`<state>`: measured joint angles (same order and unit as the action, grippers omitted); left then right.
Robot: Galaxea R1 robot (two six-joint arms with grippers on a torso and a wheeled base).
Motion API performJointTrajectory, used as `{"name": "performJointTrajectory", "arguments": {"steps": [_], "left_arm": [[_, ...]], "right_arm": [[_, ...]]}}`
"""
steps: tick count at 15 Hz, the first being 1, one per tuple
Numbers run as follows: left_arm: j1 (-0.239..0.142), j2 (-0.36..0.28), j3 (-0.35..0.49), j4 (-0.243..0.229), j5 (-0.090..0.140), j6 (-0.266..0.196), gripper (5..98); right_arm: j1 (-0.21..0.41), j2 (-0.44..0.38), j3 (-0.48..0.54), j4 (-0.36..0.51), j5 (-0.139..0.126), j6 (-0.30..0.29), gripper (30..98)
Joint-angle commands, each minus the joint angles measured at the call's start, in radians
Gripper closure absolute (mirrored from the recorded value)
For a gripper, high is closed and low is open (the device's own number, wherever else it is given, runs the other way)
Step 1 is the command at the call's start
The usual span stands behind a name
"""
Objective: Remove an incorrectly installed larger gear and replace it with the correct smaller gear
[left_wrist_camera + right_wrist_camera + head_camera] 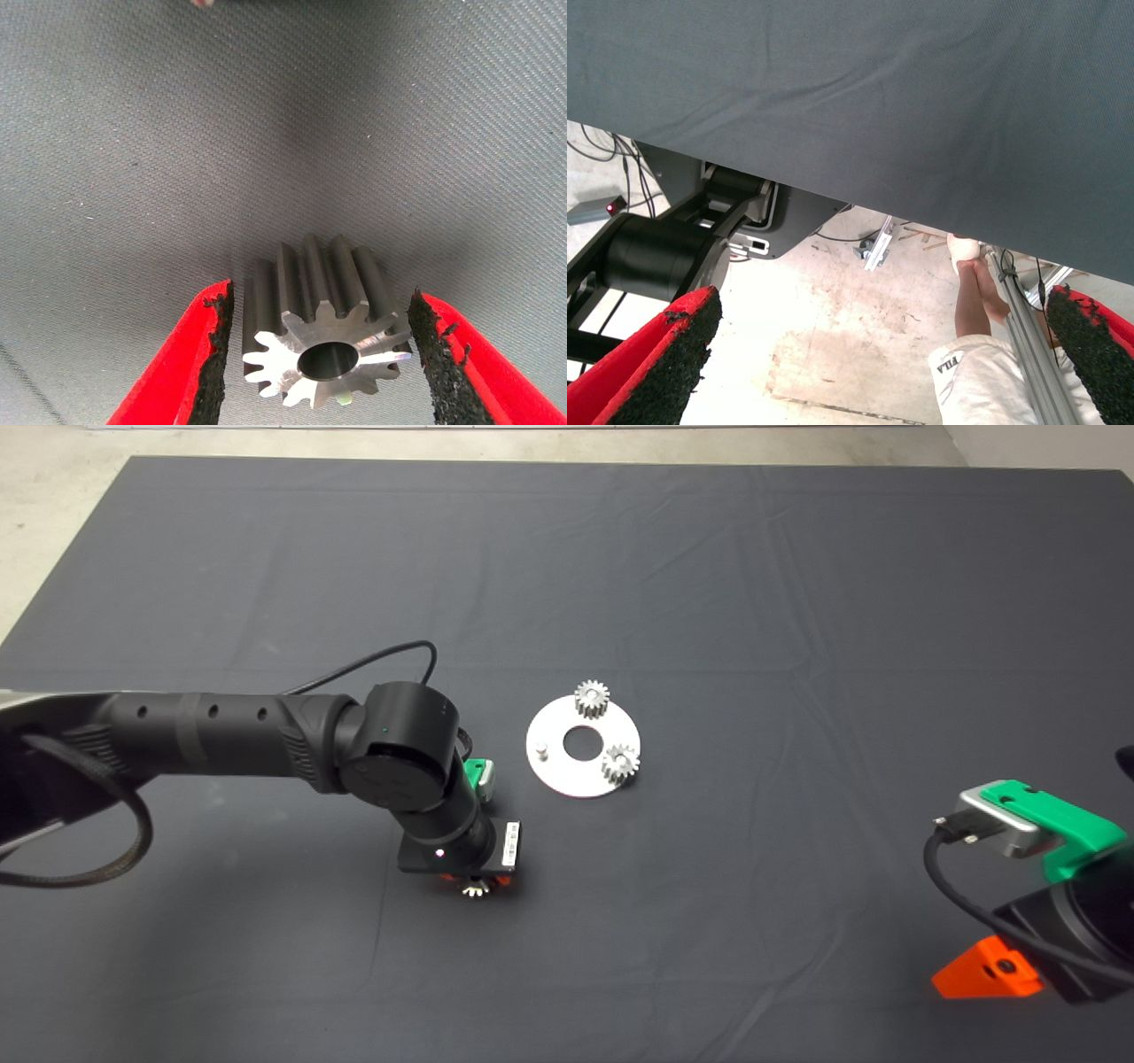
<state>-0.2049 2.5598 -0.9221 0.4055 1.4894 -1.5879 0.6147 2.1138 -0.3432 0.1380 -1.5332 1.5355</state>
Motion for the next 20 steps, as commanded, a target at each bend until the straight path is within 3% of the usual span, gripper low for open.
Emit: {"name": "performJointTrajectory", "arguments": {"steps": [1,4,11,20], "left_arm": [[-0.008,0.0,0.014,0.006,0.012,-0.001,53.7],[-0.008,0.001,0.012,0.007,0.038,-0.001,53.7],[0.03,0.007,0.01,0.012,0.038,-0.001,53.7],[0.024,0.015,0.016,0.007,0.046,-0.001,63.7]], "right_arm": [[0.013,-0.002,0.004,0.032,-0.058,0.001,31.6],[0.013,-0.001,0.004,0.032,-0.058,0.0,31.6],[0.013,-0.001,0.004,0.032,-0.058,0.0,31.6],[0.013,-0.002,0.004,0.032,-0.058,0.0,31.6]]}}
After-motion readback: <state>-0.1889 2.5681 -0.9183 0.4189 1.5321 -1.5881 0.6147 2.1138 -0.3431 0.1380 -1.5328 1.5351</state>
